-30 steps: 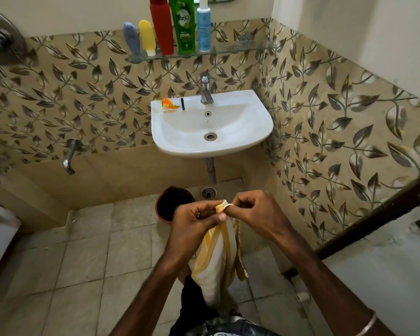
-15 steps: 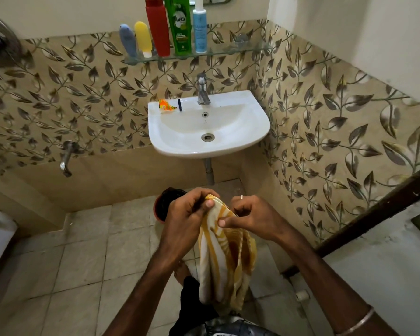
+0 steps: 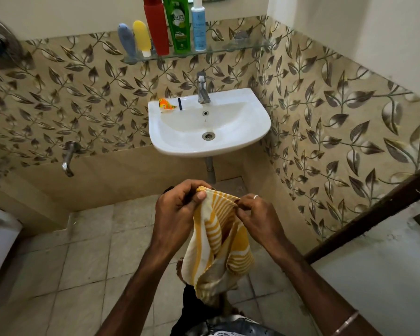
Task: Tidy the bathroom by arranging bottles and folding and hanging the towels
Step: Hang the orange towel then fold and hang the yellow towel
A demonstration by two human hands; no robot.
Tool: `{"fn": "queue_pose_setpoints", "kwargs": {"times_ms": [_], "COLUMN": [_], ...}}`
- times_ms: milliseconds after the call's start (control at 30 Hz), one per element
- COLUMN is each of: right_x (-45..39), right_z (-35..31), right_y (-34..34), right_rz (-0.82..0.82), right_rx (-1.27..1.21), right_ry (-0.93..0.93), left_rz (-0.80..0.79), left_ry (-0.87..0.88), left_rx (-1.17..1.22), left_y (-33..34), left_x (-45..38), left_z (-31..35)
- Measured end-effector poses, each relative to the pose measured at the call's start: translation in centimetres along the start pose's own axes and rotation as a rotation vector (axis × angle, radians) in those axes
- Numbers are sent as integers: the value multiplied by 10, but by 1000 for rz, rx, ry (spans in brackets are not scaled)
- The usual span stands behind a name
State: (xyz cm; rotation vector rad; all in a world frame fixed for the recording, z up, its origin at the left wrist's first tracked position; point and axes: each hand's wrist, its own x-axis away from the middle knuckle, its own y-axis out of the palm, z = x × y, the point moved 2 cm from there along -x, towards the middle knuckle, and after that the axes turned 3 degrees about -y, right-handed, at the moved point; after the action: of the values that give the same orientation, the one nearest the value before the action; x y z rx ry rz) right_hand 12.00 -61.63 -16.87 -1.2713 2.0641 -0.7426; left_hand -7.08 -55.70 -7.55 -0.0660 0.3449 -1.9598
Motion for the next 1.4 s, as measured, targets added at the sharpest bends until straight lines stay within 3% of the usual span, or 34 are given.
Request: {"fn": "queue_pose_setpoints", "kwargs": {"times_ms": [167,267,333,467,633,733,800,900,1067,1167,1267,1333,1400], "right_x": [1,0,0,8,5,2,0,-1,1,0,-4,-6,-7], "right_z": [6,11,13,15,21,28,35,42,41,44,41,38,35], "right_y": [5,5,2,4,3,6,9,14,12,5,0,-4,-9], "right_rz": [88,-30,-131,-336,-336,-169,-33,13,-44,-72,11,17,-24], "right_rx": [-73,-532,-704,-682,-293,3,70,-106,-688,-402,-123,-205,-500], "right_ry": [116,296,314,139,3,-14,63,223,421,258,88,119,247], "left_rz": [-9,45,98,167,212,199,173,171,246,276,270,303,374], "left_ry": [7,-54,-101,-98,-123,-121,-106,-113,-126,-142,-160,-196,-262], "left_rx": [5,77,137,152,213,224,208,214,229,260,298,337,438], "left_y": [-2,-7,-12,-18,-15,-11,-8,-6,-20,-27,-25,-24,-28], "left_x": [1,-2,-5,-12,-11,-9,-7,-7,-16,-20,-19,-20,-27], "left_z": [5,7,7,7,7,8,9,11,6,3,2,-4,-11]}}
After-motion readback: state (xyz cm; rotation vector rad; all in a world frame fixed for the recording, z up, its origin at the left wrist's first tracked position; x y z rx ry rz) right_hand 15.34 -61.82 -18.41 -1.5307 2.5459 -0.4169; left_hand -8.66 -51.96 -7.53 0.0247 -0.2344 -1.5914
